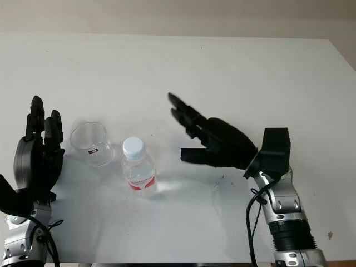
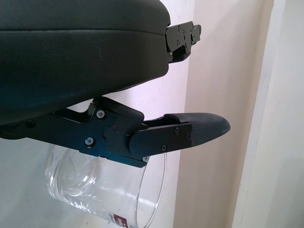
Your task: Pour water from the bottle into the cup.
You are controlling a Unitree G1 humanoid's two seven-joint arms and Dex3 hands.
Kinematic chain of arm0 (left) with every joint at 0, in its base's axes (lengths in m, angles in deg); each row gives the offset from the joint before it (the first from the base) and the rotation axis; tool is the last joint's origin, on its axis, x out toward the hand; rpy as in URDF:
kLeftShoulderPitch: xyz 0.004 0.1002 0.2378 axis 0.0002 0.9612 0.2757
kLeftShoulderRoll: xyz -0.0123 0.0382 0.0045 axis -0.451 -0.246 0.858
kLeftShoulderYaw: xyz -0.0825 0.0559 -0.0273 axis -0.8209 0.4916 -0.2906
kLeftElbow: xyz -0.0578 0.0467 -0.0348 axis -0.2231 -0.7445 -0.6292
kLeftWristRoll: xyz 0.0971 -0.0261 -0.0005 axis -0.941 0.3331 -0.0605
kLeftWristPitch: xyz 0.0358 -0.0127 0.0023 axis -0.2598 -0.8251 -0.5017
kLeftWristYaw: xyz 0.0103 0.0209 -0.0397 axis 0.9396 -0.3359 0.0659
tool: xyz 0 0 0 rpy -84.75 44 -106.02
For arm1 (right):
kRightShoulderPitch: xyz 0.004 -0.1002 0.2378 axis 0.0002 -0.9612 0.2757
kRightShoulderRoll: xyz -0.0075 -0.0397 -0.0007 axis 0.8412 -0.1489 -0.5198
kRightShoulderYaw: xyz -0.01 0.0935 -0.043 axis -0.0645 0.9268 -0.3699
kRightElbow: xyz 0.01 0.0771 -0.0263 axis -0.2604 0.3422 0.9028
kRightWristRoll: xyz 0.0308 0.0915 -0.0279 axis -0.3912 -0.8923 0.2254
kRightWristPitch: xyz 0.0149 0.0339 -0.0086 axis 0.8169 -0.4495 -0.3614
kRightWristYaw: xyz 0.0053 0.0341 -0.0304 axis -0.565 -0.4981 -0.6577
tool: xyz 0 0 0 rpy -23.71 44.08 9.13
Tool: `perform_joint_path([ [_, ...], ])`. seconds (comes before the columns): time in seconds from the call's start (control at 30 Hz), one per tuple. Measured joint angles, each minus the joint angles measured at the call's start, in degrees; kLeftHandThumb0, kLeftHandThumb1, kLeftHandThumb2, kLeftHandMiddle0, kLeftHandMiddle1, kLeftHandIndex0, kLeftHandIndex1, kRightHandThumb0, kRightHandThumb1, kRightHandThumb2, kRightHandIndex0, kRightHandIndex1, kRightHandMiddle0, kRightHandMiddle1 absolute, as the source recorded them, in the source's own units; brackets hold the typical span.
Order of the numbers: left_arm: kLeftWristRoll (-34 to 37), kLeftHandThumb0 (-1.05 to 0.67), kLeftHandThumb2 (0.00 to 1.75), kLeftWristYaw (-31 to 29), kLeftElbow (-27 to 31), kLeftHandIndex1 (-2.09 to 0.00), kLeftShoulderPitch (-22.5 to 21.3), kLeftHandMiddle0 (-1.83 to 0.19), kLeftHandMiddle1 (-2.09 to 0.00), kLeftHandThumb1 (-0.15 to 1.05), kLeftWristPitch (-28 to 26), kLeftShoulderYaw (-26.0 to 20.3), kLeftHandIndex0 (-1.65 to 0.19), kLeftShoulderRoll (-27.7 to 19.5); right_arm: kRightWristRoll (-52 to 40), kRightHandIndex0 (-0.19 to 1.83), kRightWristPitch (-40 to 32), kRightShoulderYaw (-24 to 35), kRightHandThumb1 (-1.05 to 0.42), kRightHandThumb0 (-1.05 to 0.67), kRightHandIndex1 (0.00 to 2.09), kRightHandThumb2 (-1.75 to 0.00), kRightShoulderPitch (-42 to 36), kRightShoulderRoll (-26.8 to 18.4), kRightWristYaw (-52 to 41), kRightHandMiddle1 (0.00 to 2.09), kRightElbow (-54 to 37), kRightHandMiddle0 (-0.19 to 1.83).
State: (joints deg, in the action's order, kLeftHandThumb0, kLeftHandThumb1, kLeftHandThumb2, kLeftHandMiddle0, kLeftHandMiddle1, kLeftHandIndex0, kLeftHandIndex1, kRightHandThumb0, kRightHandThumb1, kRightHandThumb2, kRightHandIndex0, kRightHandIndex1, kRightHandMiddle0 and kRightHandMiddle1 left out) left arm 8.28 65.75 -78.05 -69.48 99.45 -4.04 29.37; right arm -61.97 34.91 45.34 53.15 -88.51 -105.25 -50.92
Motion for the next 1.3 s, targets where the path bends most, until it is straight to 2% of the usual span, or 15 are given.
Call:
perform_joint_path([
  [0.17,-0.02,-0.69,0.51,-0.05,-0.20,-0.06,-0.43,0.11,-0.06,1.05,0.01,-0.05,0.17,-0.62,-1.22,-0.19,0.00,-1.74,-0.95,-0.93,0.00,-0.05,0.00,0.44,-3.14,0.00,-0.02,-0.19],
  [0.6,-0.15,-0.69,0.52,0.62,-0.39,-0.05,-1.06,0.13,-0.05,1.05,-0.73,0.22,0.18,-1.57,-1.09,-0.19,-1.35,-7.74,-0.92,-0.96,0.00,-0.05,0.89,5.01,-5.66,0.00,1.61,-0.19],
  [0.87,-0.14,-0.69,0.53,0.62,-0.33,-0.04,-1.18,0.15,-0.05,1.05,-0.70,0.46,0.19,-1.59,0.57,0.07,-1.46,-9.28,-0.88,-0.91,0.15,-0.04,2.59,7.44,-4.92,0.13,4.33,0.03],
  [0.9,-0.12,-0.69,0.53,0.62,-0.33,-0.04,-1.19,0.15,-0.05,1.05,-0.68,0.46,0.19,-1.59,0.59,0.06,-1.79,-9.28,-0.87,-0.90,0.25,-0.05,2.70,7.63,-4.82,0.20,4.72,0.03],
  [0.93,-0.09,-0.68,0.53,0.62,-0.33,-0.03,-1.19,0.15,-0.05,1.05,-0.67,0.45,0.19,-1.59,0.60,-0.02,-2.12,-9.28,-0.87,-0.89,0.49,-0.05,2.82,7.79,-4.82,0.37,5.05,-0.03],
  [0.97,-0.05,-0.68,0.53,0.59,-0.33,-0.02,-1.21,0.16,-0.05,1.05,-0.62,0.44,0.19,-1.58,0.60,-0.12,-2.48,-9.28,-0.86,-0.88,0.81,-0.05,3.06,7.89,-4.89,0.68,5.40,-0.12],
  [1.03,-0.02,-0.68,0.53,0.49,-0.35,-0.01,-1.24,0.16,-0.05,1.05,-0.44,0.43,0.19,-1.59,0.57,-0.17,-2.99,-9.27,-0.86,-0.88,1.09,-0.05,3.91,7.97,-5.15,0.96,6.54,-0.17],
  [1.1,-0.02,-0.68,0.53,0.45,-0.42,-0.01,-1.30,0.16,-0.05,1.05,-0.36,0.43,0.19,-1.59,0.59,-0.19,-3.92,-9.27,-0.86,-0.89,1.30,-0.05,4.70,7.97,-5.49,1.15,7.63,-0.19],
  [1.3,-0.01,-0.68,0.53,0.44,-0.56,0.00,-1.40,0.17,-0.05,1.05,-0.28,0.39,0.19,-1.59,1.39,-0.19,-6.70,-9.29,-0.85,-0.89,1.39,-0.05,5.82,7.90,-5.77,1.23,8.75,-0.19],
])
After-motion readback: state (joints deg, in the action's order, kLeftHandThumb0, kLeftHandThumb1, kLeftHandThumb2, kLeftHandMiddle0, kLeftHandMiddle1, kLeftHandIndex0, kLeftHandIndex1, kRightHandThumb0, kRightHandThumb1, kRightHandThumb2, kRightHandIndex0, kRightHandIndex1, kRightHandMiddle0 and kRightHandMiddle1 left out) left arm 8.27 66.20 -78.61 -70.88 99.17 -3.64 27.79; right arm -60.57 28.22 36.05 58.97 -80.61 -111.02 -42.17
